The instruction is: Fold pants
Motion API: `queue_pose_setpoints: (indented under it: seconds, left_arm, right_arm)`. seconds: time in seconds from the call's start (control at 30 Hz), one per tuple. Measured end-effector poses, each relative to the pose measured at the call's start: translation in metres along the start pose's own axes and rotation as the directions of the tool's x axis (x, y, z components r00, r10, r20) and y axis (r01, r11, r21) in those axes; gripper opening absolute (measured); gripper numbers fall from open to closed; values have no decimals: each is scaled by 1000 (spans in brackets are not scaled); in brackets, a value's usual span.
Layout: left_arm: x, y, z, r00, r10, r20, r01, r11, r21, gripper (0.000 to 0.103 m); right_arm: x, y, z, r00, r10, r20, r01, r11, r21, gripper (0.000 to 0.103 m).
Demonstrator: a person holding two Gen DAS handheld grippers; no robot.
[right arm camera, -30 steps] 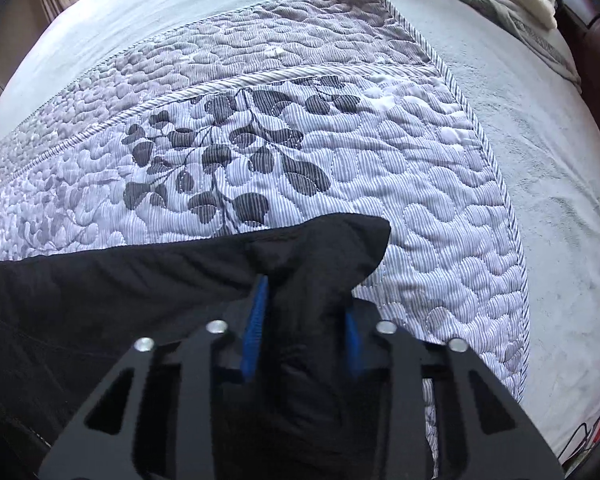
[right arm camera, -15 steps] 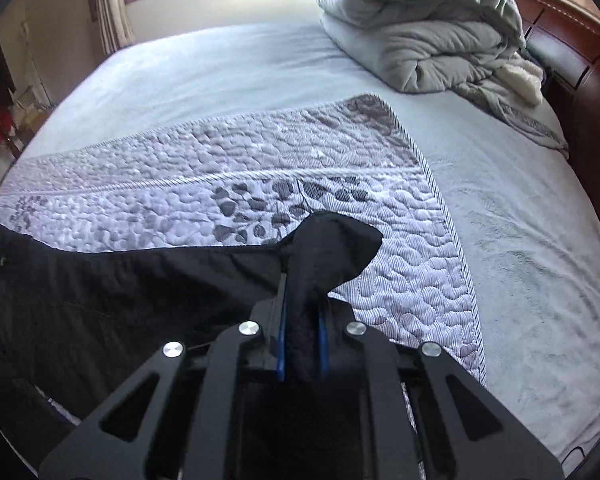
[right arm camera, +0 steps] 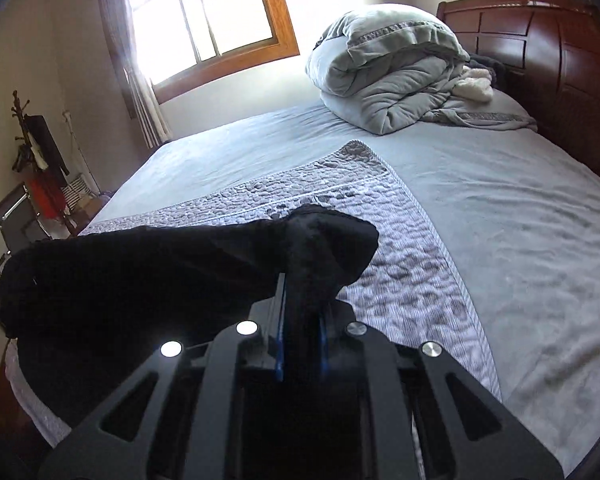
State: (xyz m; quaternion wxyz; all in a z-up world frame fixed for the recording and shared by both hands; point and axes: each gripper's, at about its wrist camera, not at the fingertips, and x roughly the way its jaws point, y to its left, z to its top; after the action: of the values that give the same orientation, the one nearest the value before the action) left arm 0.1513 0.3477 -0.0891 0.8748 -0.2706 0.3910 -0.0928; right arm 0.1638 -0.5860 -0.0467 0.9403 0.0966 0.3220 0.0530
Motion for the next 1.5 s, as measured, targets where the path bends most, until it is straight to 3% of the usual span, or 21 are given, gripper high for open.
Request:
queue_pose_setpoints:
  seconds: [0.17, 0.33, 0.43, 0.53, 0.57, 0.6, 0.63, 0.73, 0.8, 0.93, 1.1, 1.17, 1.23, 1.3, 1.37, 1.5]
  left_arm:
    - [-11, 28, -47, 1000, 5, -21, -6, 998, -65, 15]
    - [-10, 43, -82, 999, 3, -37, -7, 995, -103, 21]
    - [-11, 50, -97, 996, 33, -77, -44, 988, -147, 37]
    - [-23, 56, -113, 992, 72, -103, -90, 978, -189, 72]
    - [-29, 56, -119, 992, 71, -104, -91, 976, -198, 76]
    - [-35, 56, -124, 993, 47, -107, -70, 973, -219, 79]
    - [-40, 57, -129, 994, 23, -107, -49, 968, -244, 84]
    - [-54, 55, -144, 988, -135, -73, 101, 930, -353, 87]
    - [-59, 49, -150, 982, -184, -39, 155, 909, -387, 88]
    - [-54, 35, -143, 951, -306, 39, 289, 839, -461, 89]
    - [-35, 29, -109, 983, -180, 43, 178, 855, -487, 89]
    - [-21, 31, -100, 996, -93, -4, 78, 858, -508, 87]
    - [-6, 29, -94, 997, -33, -67, -5, 870, -494, 85]
    - [10, 29, -95, 994, 8, -105, -59, 869, -491, 68]
    - [21, 30, -97, 995, -5, -95, -43, 870, -491, 38]
    - [27, 16, -91, 996, 66, -55, -83, 899, -429, 15]
  right_arm:
    - [-26, -12, -66, 996, -9, -83, 13, 999, 49, 11]
    - [-19, -21, -119, 982, -52, -181, 66, 995, 74, 12]
    - [-16, -22, -136, 980, -48, -192, 70, 992, 107, 16]
    - [-22, -18, -139, 977, -98, -192, 116, 989, 87, 44]
    - [-24, -15, -139, 973, -117, -198, 133, 989, 68, 55]
    - [-29, -14, -143, 972, -126, -201, 140, 989, 57, 62]
    - [-32, -13, -145, 971, -131, -202, 144, 988, 52, 63]
    - [-45, -13, -156, 970, -123, -207, 141, 987, 75, 64]
    - [-50, -15, -161, 970, -124, -207, 149, 983, 108, 66]
    - [-56, -18, -172, 970, -118, -213, 155, 973, 170, 67]
    - [-62, -14, -181, 971, -119, -205, 158, 969, 188, 67]
    - [-65, -12, -183, 973, -117, -200, 157, 967, 200, 67]
    - [-67, -9, -184, 974, -110, -198, 152, 967, 207, 67]
    - [-68, -4, -182, 976, -106, -191, 145, 969, 203, 67]
    - [-70, 2, -179, 979, -98, -179, 134, 969, 206, 67]
    - [-68, 10, -172, 986, -68, -154, 104, 965, 241, 67]
